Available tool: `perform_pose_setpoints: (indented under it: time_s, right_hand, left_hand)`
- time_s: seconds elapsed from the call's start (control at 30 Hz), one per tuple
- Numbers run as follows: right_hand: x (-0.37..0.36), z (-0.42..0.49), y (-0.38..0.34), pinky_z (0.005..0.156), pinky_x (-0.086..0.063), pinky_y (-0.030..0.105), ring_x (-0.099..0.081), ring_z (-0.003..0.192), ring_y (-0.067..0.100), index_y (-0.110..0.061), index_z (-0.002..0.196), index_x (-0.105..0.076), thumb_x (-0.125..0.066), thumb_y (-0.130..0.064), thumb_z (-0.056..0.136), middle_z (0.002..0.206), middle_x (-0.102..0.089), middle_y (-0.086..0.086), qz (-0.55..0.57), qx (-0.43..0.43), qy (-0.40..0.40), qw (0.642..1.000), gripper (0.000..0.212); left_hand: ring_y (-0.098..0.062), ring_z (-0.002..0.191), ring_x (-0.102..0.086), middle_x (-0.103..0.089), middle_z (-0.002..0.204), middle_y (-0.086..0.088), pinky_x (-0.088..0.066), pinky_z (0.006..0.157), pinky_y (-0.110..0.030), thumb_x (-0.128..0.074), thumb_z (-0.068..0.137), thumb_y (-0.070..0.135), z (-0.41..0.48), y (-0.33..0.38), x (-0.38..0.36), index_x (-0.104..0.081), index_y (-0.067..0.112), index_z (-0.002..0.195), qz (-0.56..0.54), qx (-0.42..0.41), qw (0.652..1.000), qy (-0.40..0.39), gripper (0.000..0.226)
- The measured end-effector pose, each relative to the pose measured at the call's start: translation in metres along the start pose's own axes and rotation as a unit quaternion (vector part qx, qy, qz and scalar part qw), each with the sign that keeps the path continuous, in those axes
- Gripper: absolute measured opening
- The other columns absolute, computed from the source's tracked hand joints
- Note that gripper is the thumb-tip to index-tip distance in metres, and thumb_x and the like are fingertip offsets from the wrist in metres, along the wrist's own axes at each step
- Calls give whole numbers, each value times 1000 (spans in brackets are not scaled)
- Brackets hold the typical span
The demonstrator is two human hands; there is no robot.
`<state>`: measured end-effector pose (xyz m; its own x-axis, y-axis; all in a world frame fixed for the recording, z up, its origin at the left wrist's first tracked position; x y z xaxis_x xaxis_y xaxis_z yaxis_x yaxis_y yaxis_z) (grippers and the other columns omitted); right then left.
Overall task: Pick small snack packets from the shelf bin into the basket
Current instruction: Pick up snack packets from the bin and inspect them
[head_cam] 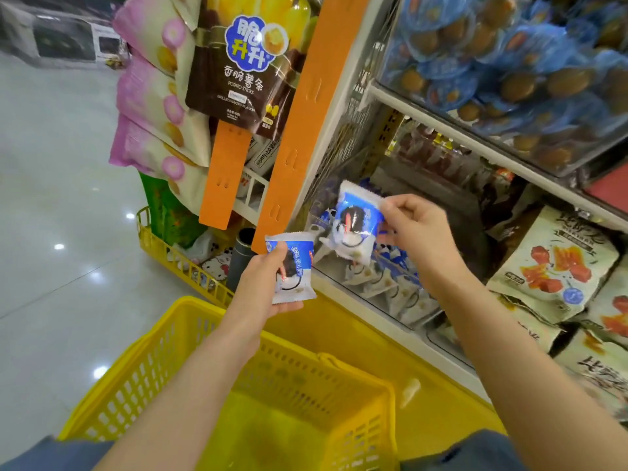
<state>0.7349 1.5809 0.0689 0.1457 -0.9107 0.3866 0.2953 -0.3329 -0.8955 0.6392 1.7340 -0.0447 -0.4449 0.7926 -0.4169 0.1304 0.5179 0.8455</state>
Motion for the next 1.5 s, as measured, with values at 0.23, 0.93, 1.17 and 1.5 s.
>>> perform_pose_setpoints:
  time_s: [0.23,0.93,1.17,1.5]
  right_hand:
    - [-50,-49,29,50,-52,17,-59,51,3,-10,75,-61,-55,-5,91,63,-62,2,87,-74,-131,985,18]
    - [-25,-54,53,82,-54,24,-60,99,10,-23,112,-50,-63,-29,85,110,-57,-2,66,-187,-137,970,30]
    - [-13,-41,32,72,-57,34,-68,82,26,-6,93,-65,-61,-32,87,92,-70,15,15,-109,-63,992,27]
    - [15,55,36,57,-46,31,-65,75,30,-7,73,-54,-59,-34,89,76,-67,15,-281,-83,44,955,31]
  left_hand:
    - [-25,93,-69,-72,105,-5,-54,83,-43,-75,62,50,-17,-6,-20,-57,25,121,73,12,982,-172,66]
    - [-15,86,-70,-74,93,4,-53,82,-33,-72,77,20,-20,-3,-22,-63,26,107,173,-38,974,-143,31]
    - [-21,77,-72,-75,88,-2,-57,71,-35,-69,78,25,-20,8,-16,-59,20,112,135,-44,984,-109,36]
    - [-31,91,-68,-69,103,-17,-52,87,-48,-65,83,15,-16,20,-9,-57,11,118,79,-7,996,-45,36]
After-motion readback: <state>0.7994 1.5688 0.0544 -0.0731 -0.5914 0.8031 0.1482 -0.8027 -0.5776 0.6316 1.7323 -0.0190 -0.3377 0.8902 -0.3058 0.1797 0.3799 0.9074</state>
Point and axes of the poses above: each hand's wrist, its own z-axis towards the middle knuckle, its own x-axis out of the back of the hand, y = z × x, the point moved 5 cm from there along z, towards the middle knuckle
